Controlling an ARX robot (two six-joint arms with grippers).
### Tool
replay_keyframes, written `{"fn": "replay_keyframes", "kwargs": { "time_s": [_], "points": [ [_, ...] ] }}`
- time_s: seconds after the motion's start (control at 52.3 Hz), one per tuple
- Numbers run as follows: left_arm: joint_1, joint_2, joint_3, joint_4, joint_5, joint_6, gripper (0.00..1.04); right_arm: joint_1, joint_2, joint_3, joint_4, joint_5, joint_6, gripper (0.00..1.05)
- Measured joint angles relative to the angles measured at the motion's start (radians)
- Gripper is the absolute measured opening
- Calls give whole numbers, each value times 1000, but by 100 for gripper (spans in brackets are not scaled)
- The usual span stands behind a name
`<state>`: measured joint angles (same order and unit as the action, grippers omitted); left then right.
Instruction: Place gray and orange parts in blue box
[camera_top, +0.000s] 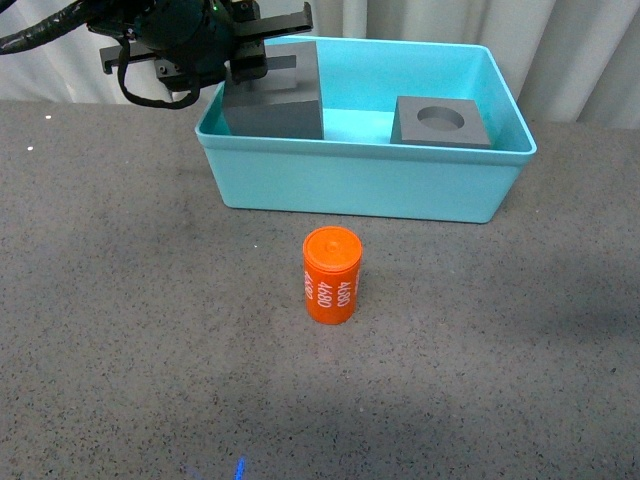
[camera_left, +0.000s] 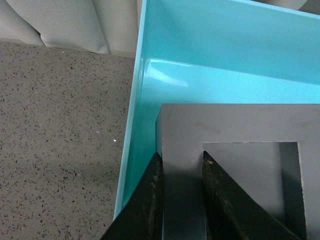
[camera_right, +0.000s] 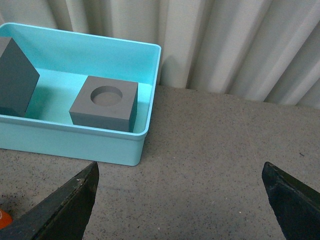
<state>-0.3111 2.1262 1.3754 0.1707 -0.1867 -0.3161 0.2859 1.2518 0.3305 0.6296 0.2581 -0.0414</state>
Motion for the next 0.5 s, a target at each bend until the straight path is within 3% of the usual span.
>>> {"fn": "replay_keyframes", "kwargs": {
  "time_s": [0.497],
  "points": [
    [2,67,67,-90,-19,5,17,0,0,0,0,0,0,95]
  ]
}}
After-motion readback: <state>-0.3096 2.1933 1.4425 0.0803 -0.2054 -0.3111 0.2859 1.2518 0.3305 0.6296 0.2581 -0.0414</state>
